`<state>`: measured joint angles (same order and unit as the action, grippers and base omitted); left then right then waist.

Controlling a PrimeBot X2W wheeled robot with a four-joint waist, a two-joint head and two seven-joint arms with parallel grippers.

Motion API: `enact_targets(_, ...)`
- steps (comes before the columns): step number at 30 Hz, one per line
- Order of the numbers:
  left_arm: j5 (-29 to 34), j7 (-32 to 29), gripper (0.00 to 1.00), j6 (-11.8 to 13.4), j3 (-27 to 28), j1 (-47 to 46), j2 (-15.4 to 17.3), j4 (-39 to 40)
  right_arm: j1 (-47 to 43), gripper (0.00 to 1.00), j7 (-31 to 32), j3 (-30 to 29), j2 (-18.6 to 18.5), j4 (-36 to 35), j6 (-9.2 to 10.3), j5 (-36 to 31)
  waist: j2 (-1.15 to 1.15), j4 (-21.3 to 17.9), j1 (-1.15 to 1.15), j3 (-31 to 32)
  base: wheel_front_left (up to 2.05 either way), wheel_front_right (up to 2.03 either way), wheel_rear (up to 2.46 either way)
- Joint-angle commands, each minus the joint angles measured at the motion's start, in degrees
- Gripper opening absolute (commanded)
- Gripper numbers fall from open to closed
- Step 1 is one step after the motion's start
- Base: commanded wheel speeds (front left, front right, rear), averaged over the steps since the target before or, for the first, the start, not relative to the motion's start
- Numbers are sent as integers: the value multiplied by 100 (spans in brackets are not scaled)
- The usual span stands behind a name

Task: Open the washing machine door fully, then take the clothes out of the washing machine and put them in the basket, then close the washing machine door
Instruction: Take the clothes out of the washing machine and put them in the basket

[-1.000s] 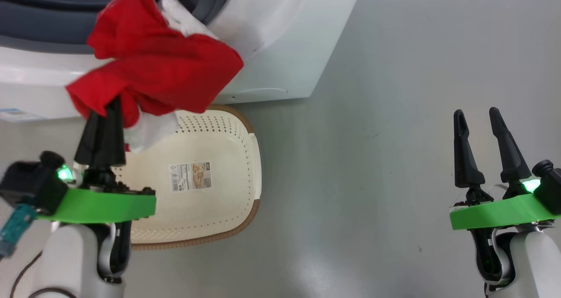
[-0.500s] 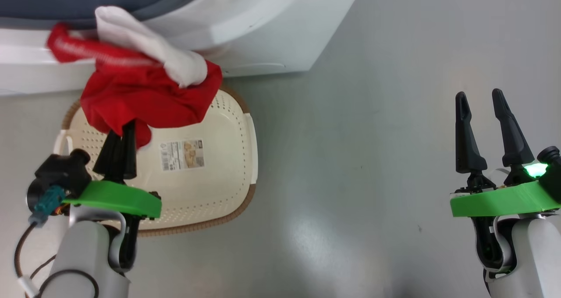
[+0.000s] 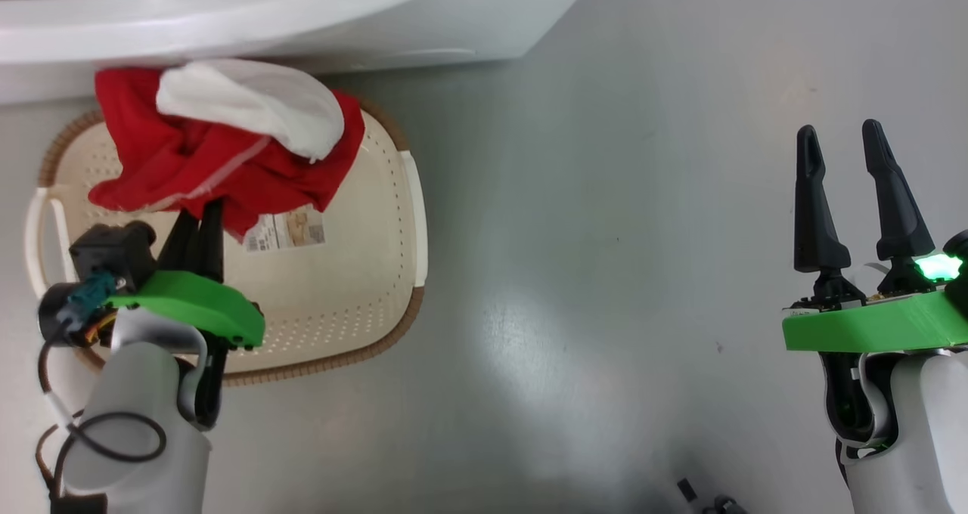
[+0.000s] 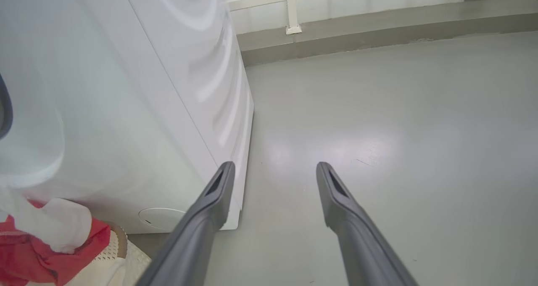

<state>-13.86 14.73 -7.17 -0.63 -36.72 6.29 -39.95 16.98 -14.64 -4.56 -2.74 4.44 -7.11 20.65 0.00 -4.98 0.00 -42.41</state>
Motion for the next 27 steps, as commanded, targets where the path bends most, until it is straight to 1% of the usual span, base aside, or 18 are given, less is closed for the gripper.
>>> enact_targets(1, 75, 27, 0, -32, 128, -1, 194, -70, 15, 100, -36, 123, -14, -166, -37, 5, 0, -25, 0, -197, 0, 0, 0)
enact_targets(3, 79, 27, 0, -32, 167, -151, 188, -418, 64, 100, -36, 132, -14, -193, -37, -4, 0, -31, 0, -320, 0, 0, 0)
enact_targets(6, 127, 27, 0, -32, 168, -253, 144, -638, 88, 100, -36, 118, -14, -208, -37, -12, 0, -25, 0, -419, 0, 0, 0)
enact_targets(13, 147, 27, 0, -32, 225, -400, 75, -973, 116, 100, -36, 107, -14, -226, -37, -13, 0, -28, 0, -558, 0, 0, 0)
enact_targets(18, 127, 27, 0, -32, 263, -488, 44, -1063, 122, 100, -36, 85, -14, -233, -37, -16, 0, -15, 0, -590, 0, 0, 0)
enact_targets(19, 129, 27, 6, -32, 265, -501, 37, -1071, 121, 100, -36, 84, -14, -230, -37, -19, 0, -11, 0, -589, 0, 0, 0)
enact_targets(20, 133, 27, 22, -32, 279, -513, 33, -1069, 124, 100, -36, 82, -14, -226, -37, -22, 0, -6, 0, -588, 0, 0, 0)
enact_targets(21, 143, 27, 41, -32, 298, -524, 33, -1059, 129, 100, -36, 80, -14, -223, -37, -24, 0, -2, 0, -586, 0, 0, 0)
enact_targets(22, 154, 27, 72, -32, 323, -529, 33, -1042, 134, 100, -36, 80, -14, -219, -37, -26, 0, 1, 0, -580, 0, 0, 0)
enact_targets(23, 170, 27, 89, -32, 368, -529, 27, -1028, 142, 100, -36, 84, -14, -212, -37, -28, 0, 6, 0, -567, 0, 0, 0)
enact_targets(24, 174, 27, 100, -32, 384, -530, 27, -1027, 145, 100, -36, 86, -14, -209, -37, -29, 0, 7, 0, -559, 0, 0, 0)
enact_targets(27, 171, 27, 100, -32, 428, -528, 30, -1017, 148, 100, -36, 89, -14, -194, -37, -35, 0, 17, 0, -524, 0, 0, 0)
